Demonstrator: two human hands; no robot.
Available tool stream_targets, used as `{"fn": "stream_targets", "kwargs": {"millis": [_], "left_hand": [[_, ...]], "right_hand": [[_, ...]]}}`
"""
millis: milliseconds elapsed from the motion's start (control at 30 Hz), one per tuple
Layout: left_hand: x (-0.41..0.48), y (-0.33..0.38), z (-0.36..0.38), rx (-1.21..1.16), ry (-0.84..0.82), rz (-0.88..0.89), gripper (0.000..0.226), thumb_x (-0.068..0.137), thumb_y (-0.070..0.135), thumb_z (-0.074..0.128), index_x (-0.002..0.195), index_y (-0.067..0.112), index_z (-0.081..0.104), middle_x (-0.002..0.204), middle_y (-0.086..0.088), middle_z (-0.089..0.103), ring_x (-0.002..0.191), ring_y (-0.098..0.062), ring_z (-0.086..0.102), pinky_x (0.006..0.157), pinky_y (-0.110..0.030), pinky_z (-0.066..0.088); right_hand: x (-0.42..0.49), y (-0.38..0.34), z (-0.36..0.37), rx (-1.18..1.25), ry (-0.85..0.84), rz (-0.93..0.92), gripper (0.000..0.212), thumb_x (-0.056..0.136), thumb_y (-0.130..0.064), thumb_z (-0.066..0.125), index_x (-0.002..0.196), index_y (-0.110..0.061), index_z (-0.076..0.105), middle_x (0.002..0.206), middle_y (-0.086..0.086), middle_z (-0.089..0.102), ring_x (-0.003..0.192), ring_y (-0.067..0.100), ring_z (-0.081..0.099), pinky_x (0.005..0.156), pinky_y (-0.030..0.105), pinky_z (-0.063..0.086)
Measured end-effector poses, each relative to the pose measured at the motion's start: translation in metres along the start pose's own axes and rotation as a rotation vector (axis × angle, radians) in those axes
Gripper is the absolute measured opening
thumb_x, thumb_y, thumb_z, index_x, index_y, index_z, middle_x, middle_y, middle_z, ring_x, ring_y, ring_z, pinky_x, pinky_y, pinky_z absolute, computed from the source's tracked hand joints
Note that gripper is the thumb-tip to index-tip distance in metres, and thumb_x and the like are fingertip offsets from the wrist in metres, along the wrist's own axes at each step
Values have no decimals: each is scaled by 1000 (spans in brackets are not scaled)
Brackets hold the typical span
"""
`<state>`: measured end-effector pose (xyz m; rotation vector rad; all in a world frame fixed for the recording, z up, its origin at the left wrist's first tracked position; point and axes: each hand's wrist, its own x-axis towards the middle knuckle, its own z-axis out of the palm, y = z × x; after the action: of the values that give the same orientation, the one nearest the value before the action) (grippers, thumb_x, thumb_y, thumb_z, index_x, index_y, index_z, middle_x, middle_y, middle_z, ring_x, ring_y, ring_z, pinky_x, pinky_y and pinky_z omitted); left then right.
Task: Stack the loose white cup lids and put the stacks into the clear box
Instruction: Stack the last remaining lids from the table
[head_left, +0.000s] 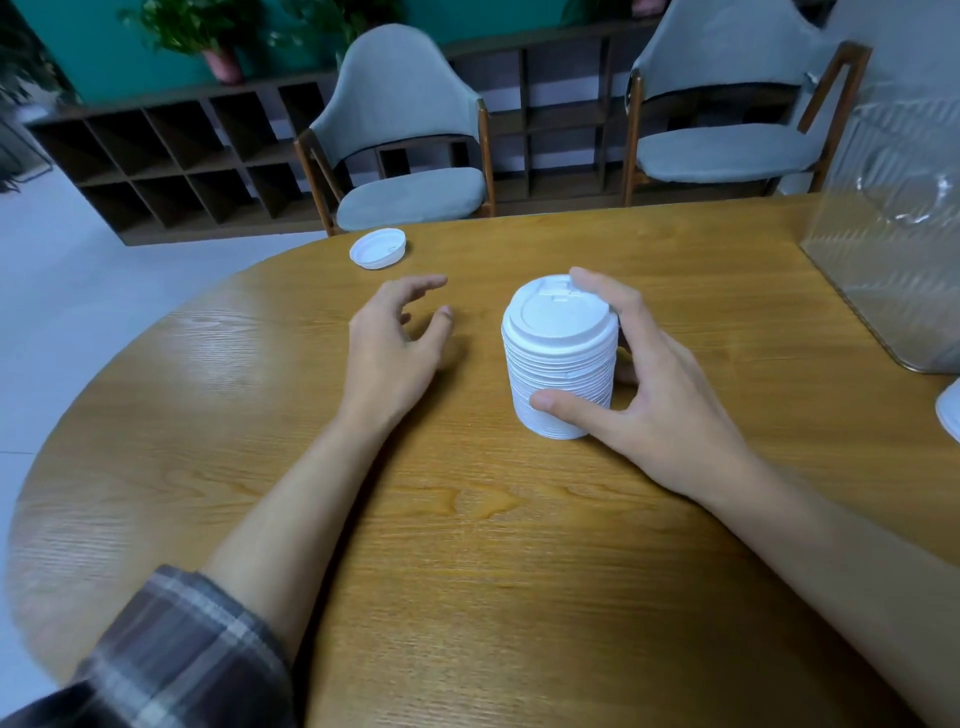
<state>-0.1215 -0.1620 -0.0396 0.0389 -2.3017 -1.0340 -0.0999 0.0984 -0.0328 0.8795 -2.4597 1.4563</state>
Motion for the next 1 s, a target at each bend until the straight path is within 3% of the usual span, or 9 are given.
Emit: {"fn": "stream_targets", "kwargs": {"millis": [67,167,400,567,667,767,833,933,1000], "left_hand": [[11,-11,1,117,10,82,29,95,19,68,124,20,73,125,8,71,106,-3,64,100,-26,50],[31,-27,3,267,-15,123,32,95,21,65,126,16,71,135,1,67,124,-14,61,107,-24,42],[77,-59,13,465,-134,18,42,101,35,62,138,16,66,159,-5,48,146,-25,44,117,-43,39],[98,-72,20,545,-220,-90,52,104,49,54,143,16,62,167,-11,35,155,-29,31,123,-53,29],[104,-77,23,585,-253,-139,50,105,51,47,136,16,66,160,-11,46,149,-31,40,123,-59,25],[100,-76,22,589,-222,-132,42,104,45,47,119,16,72,134,-6,65,126,-30,58,118,-60,32],[95,-70,20,583,-177,-117,35,101,38,52,115,15,74,126,-5,69,118,-29,62,112,-53,39],[83,-60,15,552,-94,-34,27,96,23,58,111,11,77,116,-8,74,106,-31,67,92,-43,53],[70,-53,11,526,-70,22,21,93,15,64,108,11,78,112,-9,75,101,-31,70,83,-39,53]], "right_hand": [[0,1,0,7,4,-3,87,78,-57,80,151,-51,32,151,-28,43,136,-6,43,112,36,46],[0,2,-1,22,-1,2,86,79,-58,79,150,-52,32,151,-29,42,135,-7,43,111,33,46],[1,5,1,43,6,2,85,77,-60,78,148,-56,31,147,-39,39,136,-13,39,112,30,42],[3,9,5,43,31,-14,85,76,-57,80,146,-56,32,148,-36,41,138,-9,41,113,32,43],[4,10,5,48,25,-13,85,75,-58,80,145,-59,31,147,-38,40,138,-10,40,113,32,43],[3,8,5,49,20,-5,86,75,-59,79,146,-59,31,148,-37,40,139,-8,41,115,37,44],[3,7,4,53,15,3,86,74,-60,79,145,-60,31,147,-40,40,139,-10,40,115,37,43],[2,5,3,53,7,16,85,74,-60,79,144,-60,32,145,-41,40,137,-10,42,115,38,43],[2,4,2,59,0,35,84,74,-59,80,144,-61,32,144,-43,40,137,-9,43,115,39,43]]}}
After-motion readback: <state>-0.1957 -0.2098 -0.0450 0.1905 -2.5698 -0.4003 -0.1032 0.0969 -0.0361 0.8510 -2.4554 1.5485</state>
